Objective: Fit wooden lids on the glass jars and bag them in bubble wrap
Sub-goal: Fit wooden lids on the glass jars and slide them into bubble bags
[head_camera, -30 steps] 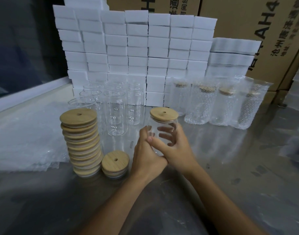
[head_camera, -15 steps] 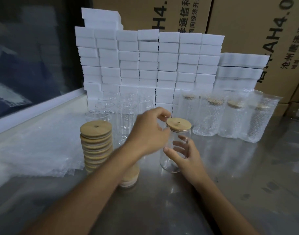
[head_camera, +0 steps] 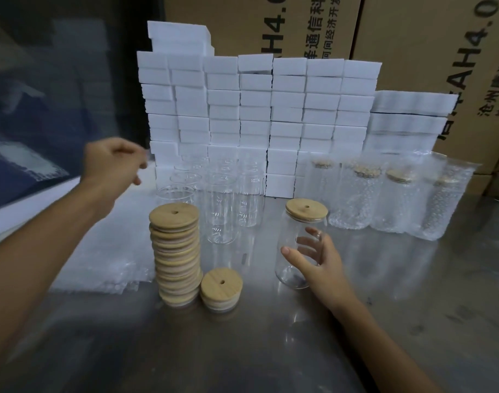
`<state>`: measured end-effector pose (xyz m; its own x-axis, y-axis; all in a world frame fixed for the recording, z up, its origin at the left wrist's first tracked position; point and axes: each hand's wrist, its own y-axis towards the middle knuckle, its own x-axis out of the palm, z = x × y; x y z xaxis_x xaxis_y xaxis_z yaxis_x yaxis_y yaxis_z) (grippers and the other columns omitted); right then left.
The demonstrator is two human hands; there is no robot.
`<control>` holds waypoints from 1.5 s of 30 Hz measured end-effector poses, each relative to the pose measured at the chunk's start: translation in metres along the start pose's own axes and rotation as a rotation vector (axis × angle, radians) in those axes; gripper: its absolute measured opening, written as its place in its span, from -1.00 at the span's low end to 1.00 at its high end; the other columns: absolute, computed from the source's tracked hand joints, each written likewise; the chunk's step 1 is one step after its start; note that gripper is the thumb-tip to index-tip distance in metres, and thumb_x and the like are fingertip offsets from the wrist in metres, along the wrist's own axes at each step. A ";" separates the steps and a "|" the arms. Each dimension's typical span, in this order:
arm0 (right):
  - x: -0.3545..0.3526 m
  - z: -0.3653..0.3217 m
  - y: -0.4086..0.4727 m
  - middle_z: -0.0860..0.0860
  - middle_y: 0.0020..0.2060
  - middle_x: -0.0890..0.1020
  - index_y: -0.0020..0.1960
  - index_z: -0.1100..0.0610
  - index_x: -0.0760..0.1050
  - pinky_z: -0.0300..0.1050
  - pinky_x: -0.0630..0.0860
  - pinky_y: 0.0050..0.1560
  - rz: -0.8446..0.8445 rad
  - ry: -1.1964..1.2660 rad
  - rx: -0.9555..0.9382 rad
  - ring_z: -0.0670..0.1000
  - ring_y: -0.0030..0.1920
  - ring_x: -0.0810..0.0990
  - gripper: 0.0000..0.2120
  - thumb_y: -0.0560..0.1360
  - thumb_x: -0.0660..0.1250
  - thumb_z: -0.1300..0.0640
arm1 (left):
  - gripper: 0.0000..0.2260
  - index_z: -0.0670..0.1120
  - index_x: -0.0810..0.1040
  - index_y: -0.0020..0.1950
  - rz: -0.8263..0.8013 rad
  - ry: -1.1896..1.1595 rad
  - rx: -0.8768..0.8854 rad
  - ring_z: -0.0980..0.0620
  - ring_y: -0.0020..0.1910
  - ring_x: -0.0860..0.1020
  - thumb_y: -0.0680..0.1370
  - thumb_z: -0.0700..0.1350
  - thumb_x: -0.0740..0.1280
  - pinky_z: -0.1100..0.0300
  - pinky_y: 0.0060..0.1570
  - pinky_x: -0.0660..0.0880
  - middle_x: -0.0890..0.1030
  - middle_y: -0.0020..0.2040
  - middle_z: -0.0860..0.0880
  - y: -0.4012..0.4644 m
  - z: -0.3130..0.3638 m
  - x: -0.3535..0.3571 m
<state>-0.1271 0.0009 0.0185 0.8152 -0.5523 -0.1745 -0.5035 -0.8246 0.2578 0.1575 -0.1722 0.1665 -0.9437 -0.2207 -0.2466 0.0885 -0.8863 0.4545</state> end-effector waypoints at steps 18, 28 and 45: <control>-0.001 0.008 0.004 -0.07 0.31 0.50 0.56 -0.06 0.20 -0.05 0.39 0.31 0.064 -0.123 -0.005 -0.05 0.33 0.47 -0.05 0.28 0.45 -0.32 | -0.82 -0.20 0.62 -0.21 -0.165 0.748 -0.138 -0.16 -0.25 0.54 0.55 -0.14 0.38 0.07 -0.19 0.47 0.62 -0.23 -0.17 -0.020 -0.084 0.001; -0.006 0.005 0.004 -0.11 0.22 0.52 0.43 -0.03 0.36 -0.04 0.43 0.29 0.529 -0.138 -0.247 -0.13 0.22 0.50 -0.42 0.48 0.50 -0.03 | -0.95 -0.02 0.59 -0.11 0.264 0.312 0.169 -0.16 -0.10 0.56 0.53 -0.10 0.35 -0.01 -0.06 0.52 0.63 -0.10 -0.09 0.001 0.023 0.000; 0.000 -0.020 -0.011 -0.19 -0.13 0.60 0.23 0.15 0.54 -0.21 0.47 0.06 0.527 -0.124 -0.551 -0.19 -0.06 0.59 -0.58 0.54 0.23 -0.12 | -0.87 0.01 0.38 -0.19 -0.185 0.296 0.612 -0.09 -0.16 0.49 0.44 -0.19 0.31 0.10 -0.25 0.38 0.49 -0.15 0.04 -0.139 0.065 0.125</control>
<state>-0.1162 0.0122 0.0350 0.4527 -0.8916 0.0056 -0.5742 -0.2867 0.7669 0.0067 -0.0503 0.1282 -0.7916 -0.2673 -0.5495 -0.3425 -0.5507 0.7612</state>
